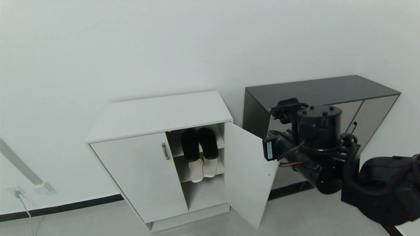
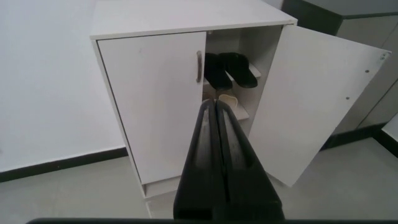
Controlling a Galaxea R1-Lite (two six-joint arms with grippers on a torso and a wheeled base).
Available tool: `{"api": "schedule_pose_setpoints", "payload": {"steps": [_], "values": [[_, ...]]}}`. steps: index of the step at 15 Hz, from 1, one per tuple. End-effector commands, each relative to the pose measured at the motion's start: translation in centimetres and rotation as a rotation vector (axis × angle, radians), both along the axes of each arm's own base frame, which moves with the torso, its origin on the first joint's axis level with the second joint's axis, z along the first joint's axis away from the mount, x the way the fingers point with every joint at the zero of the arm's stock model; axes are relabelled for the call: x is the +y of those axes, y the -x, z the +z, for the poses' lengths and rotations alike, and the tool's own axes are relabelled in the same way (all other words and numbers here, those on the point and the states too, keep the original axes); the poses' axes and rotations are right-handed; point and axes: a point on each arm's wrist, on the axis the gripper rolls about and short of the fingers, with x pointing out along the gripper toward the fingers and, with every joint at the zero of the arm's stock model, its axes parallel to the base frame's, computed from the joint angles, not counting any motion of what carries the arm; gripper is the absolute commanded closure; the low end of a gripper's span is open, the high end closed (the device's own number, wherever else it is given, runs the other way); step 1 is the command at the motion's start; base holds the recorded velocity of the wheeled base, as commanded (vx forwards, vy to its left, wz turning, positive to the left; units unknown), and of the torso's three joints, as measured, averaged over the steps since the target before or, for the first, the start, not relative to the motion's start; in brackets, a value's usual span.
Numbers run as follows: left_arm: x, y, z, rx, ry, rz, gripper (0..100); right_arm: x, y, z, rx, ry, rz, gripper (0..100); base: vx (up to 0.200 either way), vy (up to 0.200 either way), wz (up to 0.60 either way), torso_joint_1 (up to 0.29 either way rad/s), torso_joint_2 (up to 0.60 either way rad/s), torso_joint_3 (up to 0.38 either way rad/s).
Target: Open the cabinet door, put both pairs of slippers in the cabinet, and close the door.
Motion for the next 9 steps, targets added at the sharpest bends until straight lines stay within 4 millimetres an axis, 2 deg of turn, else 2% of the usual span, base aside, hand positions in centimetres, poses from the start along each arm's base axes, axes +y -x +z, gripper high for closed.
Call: {"api": "schedule_pose_setpoints", "payload": {"steps": [1,2,5,9], "values": [[0.0,0.0,0.0,0.0,0.0,0.0,100,-2.0,-3.9,0.9,0.009,-0.018,-0.076,100,0.0,0.0,0.0,0.0,0.0,0.0],[0.0,0.0,0.0,0.0,0.0,0.001,100,-2.8,-5.8,1.0,0.025,-0.029,-0.09,100,0.0,0.0,0.0,0.0,0.0,0.0],[0.0,0.0,0.0,0.0,0.0,0.001,100,-3.9,-9.2,0.4,0.092,-0.053,-0.111,100,0.0,0.0,0.0,0.0,0.0,0.0],[0.0,0.0,0.0,0.0,-0.001,0.0,100,-4.8,-13.2,-1.9,0.148,-0.114,-0.136,100,0.0,0.0,0.0,0.0,0.0,0.0]]}}
